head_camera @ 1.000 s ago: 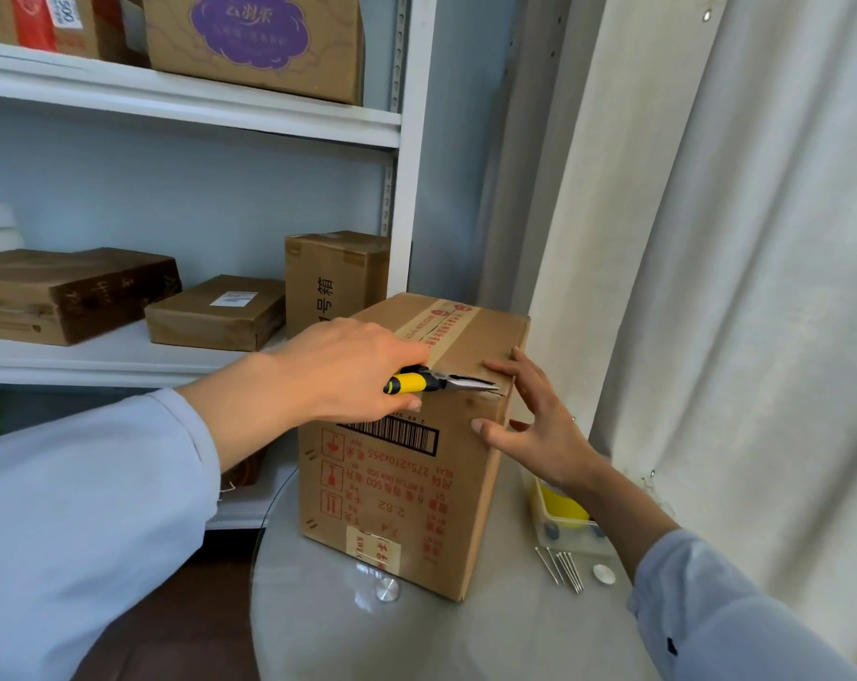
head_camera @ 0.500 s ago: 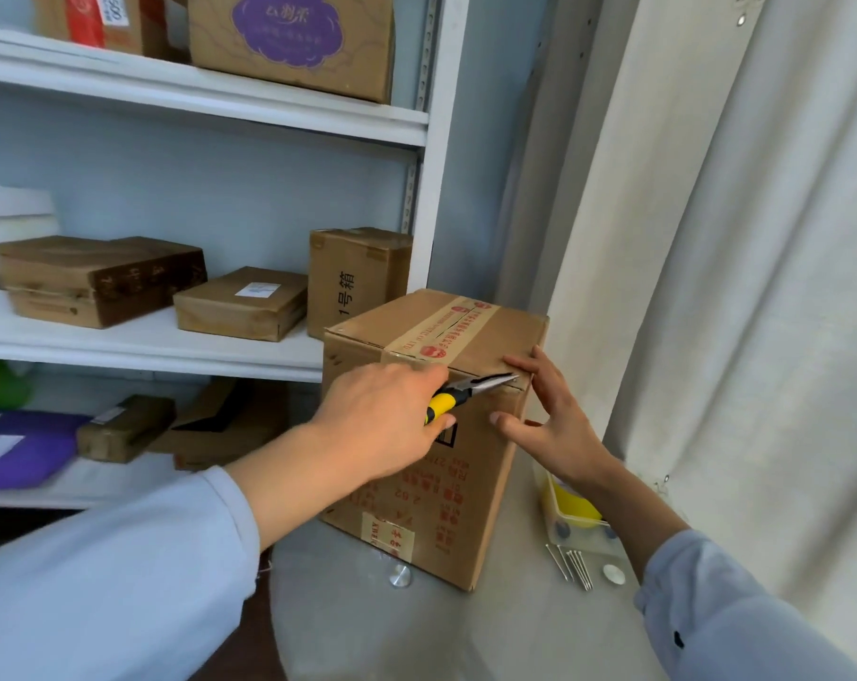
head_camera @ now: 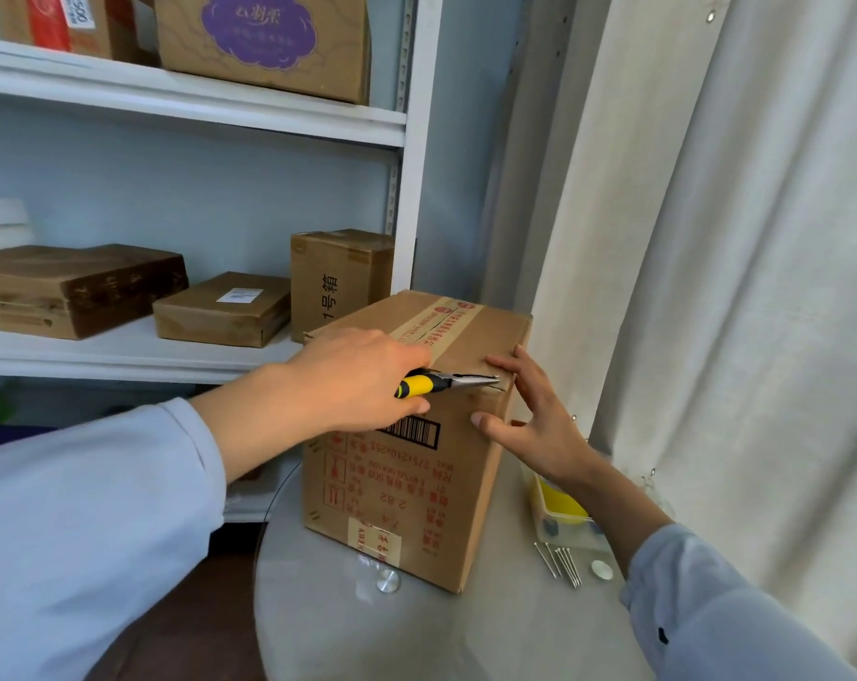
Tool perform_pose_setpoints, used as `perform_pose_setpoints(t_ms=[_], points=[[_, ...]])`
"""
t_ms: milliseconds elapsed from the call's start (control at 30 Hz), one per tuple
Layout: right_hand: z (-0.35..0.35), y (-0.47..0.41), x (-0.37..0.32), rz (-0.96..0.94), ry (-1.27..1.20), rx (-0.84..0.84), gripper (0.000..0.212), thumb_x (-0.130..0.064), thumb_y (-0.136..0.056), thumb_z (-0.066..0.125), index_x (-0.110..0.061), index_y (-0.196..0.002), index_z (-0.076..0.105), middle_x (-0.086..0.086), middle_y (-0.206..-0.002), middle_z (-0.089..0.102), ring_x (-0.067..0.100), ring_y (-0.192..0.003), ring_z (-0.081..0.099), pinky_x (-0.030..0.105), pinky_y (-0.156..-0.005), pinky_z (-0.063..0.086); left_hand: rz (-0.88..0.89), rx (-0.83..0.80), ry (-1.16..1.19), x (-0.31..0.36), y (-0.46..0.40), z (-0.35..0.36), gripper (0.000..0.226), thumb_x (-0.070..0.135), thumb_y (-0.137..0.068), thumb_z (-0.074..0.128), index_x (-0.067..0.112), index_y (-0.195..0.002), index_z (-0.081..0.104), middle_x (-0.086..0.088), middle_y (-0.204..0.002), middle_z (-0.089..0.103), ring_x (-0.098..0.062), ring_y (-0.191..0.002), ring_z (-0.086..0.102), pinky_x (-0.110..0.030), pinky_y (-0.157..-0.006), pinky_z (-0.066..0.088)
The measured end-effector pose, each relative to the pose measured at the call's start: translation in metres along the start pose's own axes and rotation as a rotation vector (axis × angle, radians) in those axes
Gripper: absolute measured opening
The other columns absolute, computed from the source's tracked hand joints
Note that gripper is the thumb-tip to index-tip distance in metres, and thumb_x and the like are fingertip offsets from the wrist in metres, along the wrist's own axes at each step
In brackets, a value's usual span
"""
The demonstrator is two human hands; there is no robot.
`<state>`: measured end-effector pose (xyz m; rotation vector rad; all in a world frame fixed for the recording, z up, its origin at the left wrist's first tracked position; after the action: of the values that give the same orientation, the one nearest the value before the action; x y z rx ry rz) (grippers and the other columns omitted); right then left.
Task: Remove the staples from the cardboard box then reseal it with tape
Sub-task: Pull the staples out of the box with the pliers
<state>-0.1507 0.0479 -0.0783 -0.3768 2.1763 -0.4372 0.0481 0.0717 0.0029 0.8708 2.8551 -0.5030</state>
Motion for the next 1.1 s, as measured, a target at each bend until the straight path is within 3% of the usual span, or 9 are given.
perform_pose_setpoints(t_ms=[133, 267, 467, 667, 800, 933, 1100], points=[[0.000, 0.000, -0.002, 0.002, 0.004, 0.013, 0.061, -0.051, -0.070, 0.070, -0.062, -0.120, 0.037, -0.014, -0.158, 0.008, 0.017, -0.146, 0.016, 0.053, -0.113, 0.031, -0.053, 0.091, 0.059, 0.008, 0.012, 0.014, 0.038, 0.055, -0.092, 0.045, 0.032, -0.123, 0.046, 0.003, -0.130, 0.056, -0.020, -0.100, 0.060, -0.031, -0.072, 0.049], [0.000, 0.002, -0.005, 0.009, 0.012, 0.020, 0.060, -0.051, -0.070, 0.068, -0.061, -0.119, 0.035, -0.011, -0.159, 0.008, 0.017, -0.146, 0.015, 0.052, -0.114, 0.029, -0.095, 0.160, 0.087, 0.017, 0.021, 0.022, 0.036, 0.053, -0.093, 0.042, 0.029, -0.121, 0.044, 0.002, -0.120, 0.061, -0.020, -0.101, 0.061, -0.032, -0.072, 0.049], [-0.001, 0.003, -0.008, 0.004, 0.010, 0.016, 0.060, -0.046, -0.074, 0.070, -0.062, -0.119, 0.034, -0.008, -0.159, 0.007, 0.019, -0.146, 0.015, 0.052, -0.116, 0.024, -0.057, 0.070, -0.008, 0.012, 0.009, 0.010, 0.040, 0.056, -0.092, 0.044, 0.033, -0.125, 0.045, 0.001, -0.129, 0.056, -0.022, -0.101, 0.059, -0.032, -0.072, 0.048], [-0.002, 0.003, -0.009, 0.002, 0.004, 0.018, 0.061, -0.045, -0.075, 0.071, -0.060, -0.120, 0.035, -0.007, -0.159, 0.008, 0.018, -0.146, 0.015, 0.052, -0.115, 0.026, 0.018, -0.010, -0.024, -0.003, -0.004, -0.006, 0.034, 0.058, -0.089, 0.048, 0.037, -0.116, 0.051, 0.004, -0.118, 0.060, -0.016, -0.086, 0.052, -0.029, -0.067, 0.047], [-0.001, 0.003, -0.008, -0.007, -0.010, 0.023, 0.061, -0.036, -0.079, 0.073, -0.059, -0.120, 0.035, -0.006, -0.159, 0.008, 0.016, -0.147, 0.012, 0.051, -0.115, 0.027, -0.054, 0.076, 0.078, 0.004, 0.012, 0.012, 0.037, 0.055, -0.091, 0.047, 0.036, -0.122, 0.047, 0.004, -0.130, 0.056, -0.018, -0.097, 0.060, -0.031, -0.073, 0.053], [0.000, 0.003, -0.007, 0.002, -0.008, 0.034, 0.061, -0.045, -0.072, 0.068, -0.059, -0.121, 0.035, -0.008, -0.159, 0.008, 0.015, -0.147, 0.011, 0.051, -0.114, 0.028, -0.114, 0.187, 0.096, 0.024, 0.023, 0.024, 0.036, 0.052, -0.094, 0.044, 0.029, -0.121, 0.044, 0.003, -0.115, 0.062, -0.017, -0.096, 0.061, -0.030, -0.071, 0.048], [-0.002, 0.004, -0.010, -0.005, -0.020, 0.056, 0.061, -0.042, -0.070, 0.070, -0.053, -0.122, 0.040, -0.003, -0.158, 0.013, 0.011, -0.146, 0.012, 0.049, -0.114, 0.028, -0.078, 0.148, -0.029, 0.014, 0.013, 0.013, 0.044, 0.055, -0.092, 0.045, 0.028, -0.127, 0.042, 0.000, -0.119, 0.059, -0.021, -0.101, 0.059, -0.032, -0.070, 0.048]])
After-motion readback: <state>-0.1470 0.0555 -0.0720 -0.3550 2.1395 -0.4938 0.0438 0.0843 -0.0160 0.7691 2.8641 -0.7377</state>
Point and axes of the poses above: each hand's wrist, its own y-axis away from the middle knuckle, its own z-axis out of the palm, x = y × z, the point moved 4 cm from there along -y, towards the middle knuckle
